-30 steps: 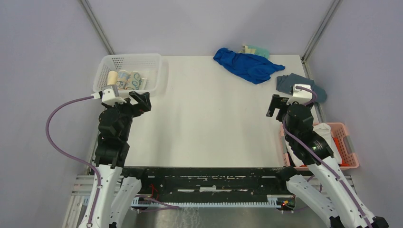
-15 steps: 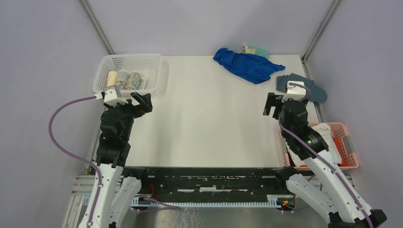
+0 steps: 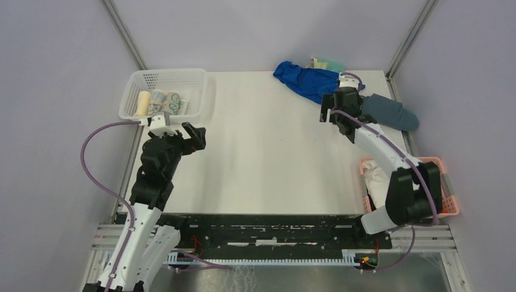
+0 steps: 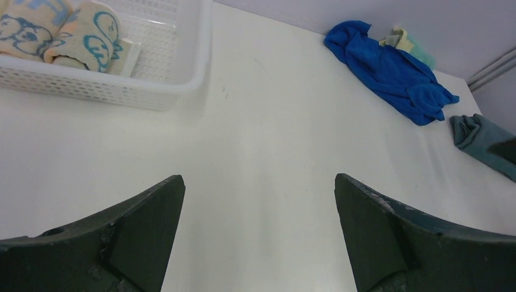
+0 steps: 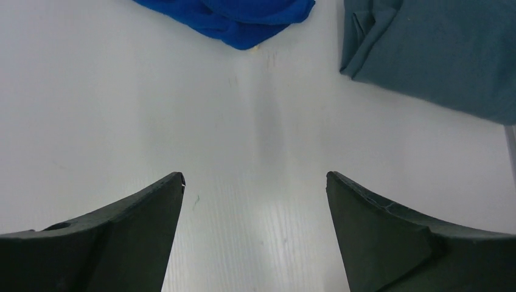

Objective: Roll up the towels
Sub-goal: Pick up the towel at the corner of the board.

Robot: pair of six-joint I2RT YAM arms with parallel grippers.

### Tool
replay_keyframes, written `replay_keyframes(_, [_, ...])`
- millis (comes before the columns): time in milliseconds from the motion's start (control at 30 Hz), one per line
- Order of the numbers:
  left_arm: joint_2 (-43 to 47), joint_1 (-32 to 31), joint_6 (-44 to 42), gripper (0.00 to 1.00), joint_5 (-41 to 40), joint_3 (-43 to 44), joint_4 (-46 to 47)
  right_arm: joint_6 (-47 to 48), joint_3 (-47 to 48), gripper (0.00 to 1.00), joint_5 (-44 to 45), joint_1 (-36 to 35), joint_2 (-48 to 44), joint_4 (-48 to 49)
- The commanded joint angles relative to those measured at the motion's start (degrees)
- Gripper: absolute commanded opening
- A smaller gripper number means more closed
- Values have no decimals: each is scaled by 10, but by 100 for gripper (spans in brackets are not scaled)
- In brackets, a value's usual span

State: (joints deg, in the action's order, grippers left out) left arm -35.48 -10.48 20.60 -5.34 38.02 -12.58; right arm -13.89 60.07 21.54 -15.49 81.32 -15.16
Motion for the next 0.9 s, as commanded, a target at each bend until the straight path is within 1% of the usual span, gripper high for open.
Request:
replay_keyframes(0, [-21,-13,-4,99,18,-8,34,-16,92,93,-41,33,111,94])
replay_keyframes(100, [-46,-15,-4,99,19,-6,33,-15,157,90,-39,43,201,114])
replay_keyframes(233, [-71,-17,-2,99,22,4,34,-6,257,83,-22,45,313,115])
replay_keyframes(367, [-97,-17,-2,99,22,16,31,0,360,74,-2,45,408,99])
replay_keyframes(433, [-114,-17,-3,99,23,25,29,3,423,69,5,46,474,86])
replay_keyframes(567, [-128,-17,-3,99,27,36,23,5,496,63,14,48,533,69])
replay_keyframes(700, [-133,-18,-7,99,28,43,12,11,547,57,14,50,572,49])
replay_keyframes(800, [-131,-18,-10,99,25,45,4,15,575,49,11,50,595,28])
replay_keyframes(867, [-128,-17,-9,99,26,43,2,17,574,39,9,50,593,25])
